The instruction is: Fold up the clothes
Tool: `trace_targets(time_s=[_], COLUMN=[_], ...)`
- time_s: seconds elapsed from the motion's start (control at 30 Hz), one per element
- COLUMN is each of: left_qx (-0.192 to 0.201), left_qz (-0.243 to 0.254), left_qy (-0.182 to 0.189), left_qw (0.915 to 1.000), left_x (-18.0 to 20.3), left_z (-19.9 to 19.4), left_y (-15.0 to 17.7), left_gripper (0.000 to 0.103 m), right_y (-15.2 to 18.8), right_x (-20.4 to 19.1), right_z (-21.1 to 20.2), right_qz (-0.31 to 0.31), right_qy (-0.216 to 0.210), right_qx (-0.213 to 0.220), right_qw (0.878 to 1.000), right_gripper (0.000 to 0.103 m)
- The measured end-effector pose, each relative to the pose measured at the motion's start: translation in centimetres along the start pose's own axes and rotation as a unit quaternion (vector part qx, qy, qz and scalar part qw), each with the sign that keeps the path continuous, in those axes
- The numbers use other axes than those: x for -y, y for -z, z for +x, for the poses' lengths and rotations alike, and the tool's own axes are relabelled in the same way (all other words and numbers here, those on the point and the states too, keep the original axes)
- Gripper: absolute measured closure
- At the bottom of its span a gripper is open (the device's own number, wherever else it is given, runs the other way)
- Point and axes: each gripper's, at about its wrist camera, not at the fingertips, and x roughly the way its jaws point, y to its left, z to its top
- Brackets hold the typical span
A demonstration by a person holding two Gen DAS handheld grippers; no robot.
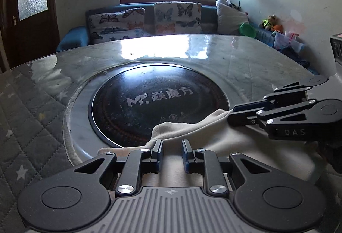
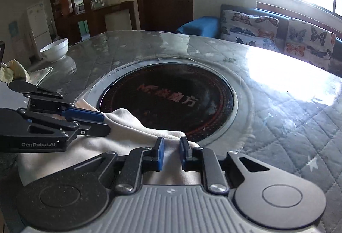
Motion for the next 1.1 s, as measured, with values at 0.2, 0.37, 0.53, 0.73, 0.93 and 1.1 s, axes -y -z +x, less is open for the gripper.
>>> trace_targets(time_s=[0.2, 0.37, 0.53, 0.73, 0.93, 1.1], left_qx=[0.024, 0.028, 0.035, 0.036, 0.037, 0.042], left_qz=[0.001, -0.007, -0.015, -0.007, -0.053, -0.110], left_qy=[-0.005, -0.012, -0.013, -0.005, -0.023, -0.040], left_qw=[0.9997, 0.9995, 0.9992, 0.9993, 0.9976, 0.9922], left_x=[-0.1, -0.3, 0.0, 0.9, -1.0, -4.0], left_z=[-3.0, -5.6, -7.4, -8.2, -8.8, -9.6], left_y=[0.6, 2.1, 3.4, 4.5, 4.9, 4.8], left_gripper=[0.070, 0.070, 0.070, 0.066, 0.066, 0.068], right_y=[-0.1, 0.2, 0.4, 0.0, -0.2, 0.2], right_x=[-1.0, -3.1, -4.3, -5.5, -5.7, -6.3], right_z=[-1.2, -1.5, -0.7, -0.2, -0.3, -2.5], right_qz=[-0.018, -0.056, -0.067, -0.073, -0.069, -0.087], right_qy=[-0.006, -0.025, -0.022, -0.040, -0.047, -0.069], right_qx=[0.011, 0.012, 0.008, 0.004, 0.008, 0.017], right_qw=[1.000, 0.998, 0.997, 0.996, 0.996, 0.994], right_gripper=[0.070, 0.063, 0.062, 0.057, 0.056, 0.055])
